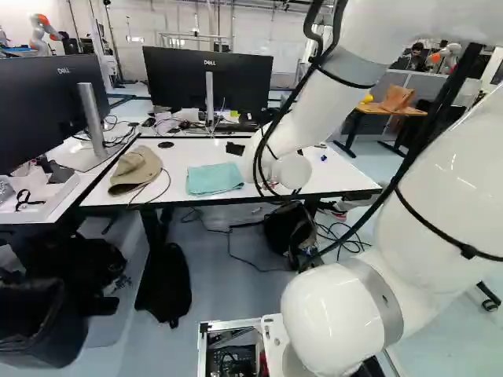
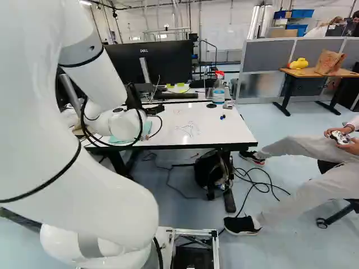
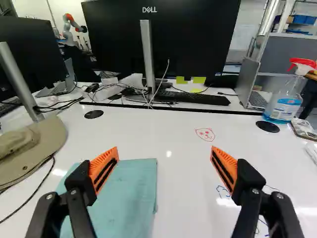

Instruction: Clean the table with the green towel

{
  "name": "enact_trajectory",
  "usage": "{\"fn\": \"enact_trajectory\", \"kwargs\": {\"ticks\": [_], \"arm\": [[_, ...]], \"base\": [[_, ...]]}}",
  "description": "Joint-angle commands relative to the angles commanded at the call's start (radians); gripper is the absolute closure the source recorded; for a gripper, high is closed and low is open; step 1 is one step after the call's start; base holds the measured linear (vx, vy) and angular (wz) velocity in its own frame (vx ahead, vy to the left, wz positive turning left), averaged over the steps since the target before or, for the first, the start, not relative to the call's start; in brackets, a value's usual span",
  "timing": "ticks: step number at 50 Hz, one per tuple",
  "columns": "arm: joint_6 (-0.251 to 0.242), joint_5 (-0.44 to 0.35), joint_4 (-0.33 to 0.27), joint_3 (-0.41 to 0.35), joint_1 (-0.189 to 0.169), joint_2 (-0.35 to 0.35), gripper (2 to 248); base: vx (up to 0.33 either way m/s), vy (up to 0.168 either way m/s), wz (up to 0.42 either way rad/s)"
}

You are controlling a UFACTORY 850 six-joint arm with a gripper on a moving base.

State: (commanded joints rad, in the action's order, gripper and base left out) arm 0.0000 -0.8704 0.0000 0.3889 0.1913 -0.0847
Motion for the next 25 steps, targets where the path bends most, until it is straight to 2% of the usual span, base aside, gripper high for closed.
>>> {"fn": "enact_trajectory", "kwargs": {"ticks": [11, 25], "arm": [[0.000, 0.012, 0.000, 0.031, 0.035, 0.032, 3], [0.000, 0.091, 0.012, 0.067, 0.079, 0.068, 3]], "base": [[0.000, 0.000, 0.000], [0.000, 0.000, 0.000]]}}
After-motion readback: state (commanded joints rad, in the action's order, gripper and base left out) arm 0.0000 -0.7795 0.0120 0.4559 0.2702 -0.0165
